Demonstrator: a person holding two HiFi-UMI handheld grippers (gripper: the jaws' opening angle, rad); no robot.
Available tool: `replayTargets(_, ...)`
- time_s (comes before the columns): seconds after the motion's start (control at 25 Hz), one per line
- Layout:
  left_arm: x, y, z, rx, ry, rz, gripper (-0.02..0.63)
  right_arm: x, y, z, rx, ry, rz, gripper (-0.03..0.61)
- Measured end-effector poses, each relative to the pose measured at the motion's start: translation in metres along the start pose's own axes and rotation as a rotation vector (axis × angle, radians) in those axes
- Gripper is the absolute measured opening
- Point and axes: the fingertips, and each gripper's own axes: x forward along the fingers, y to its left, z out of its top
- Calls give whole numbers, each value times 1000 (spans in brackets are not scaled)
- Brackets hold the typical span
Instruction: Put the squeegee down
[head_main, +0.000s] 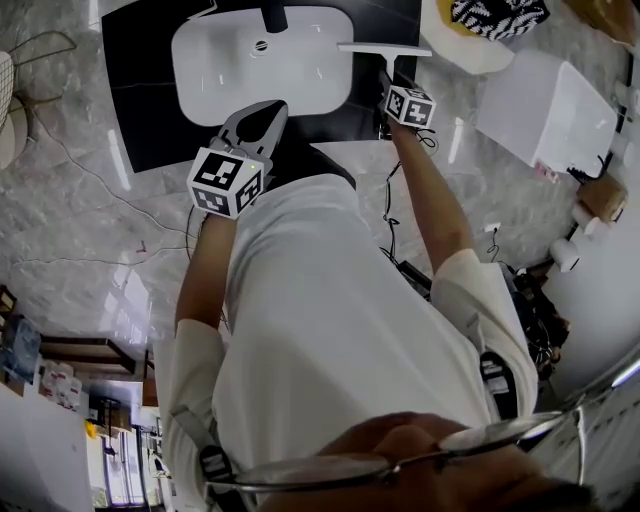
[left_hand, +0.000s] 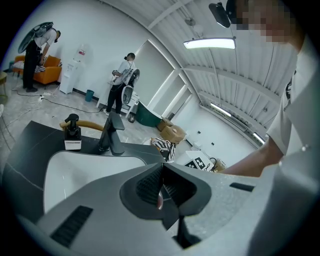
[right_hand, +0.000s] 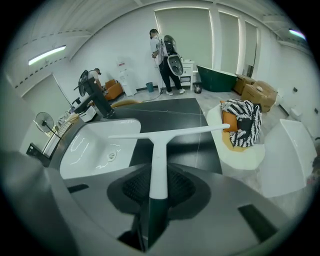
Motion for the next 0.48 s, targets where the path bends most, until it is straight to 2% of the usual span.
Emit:
replayTargets(0.16, -3, 0, -3, -9, -4, 6, 5, 4, -4, -4, -15, 24, -46, 94)
replayTargets(0.48, -11, 0, -4, -11, -25, 38, 5, 16, -3, -11, -47, 57, -72, 94)
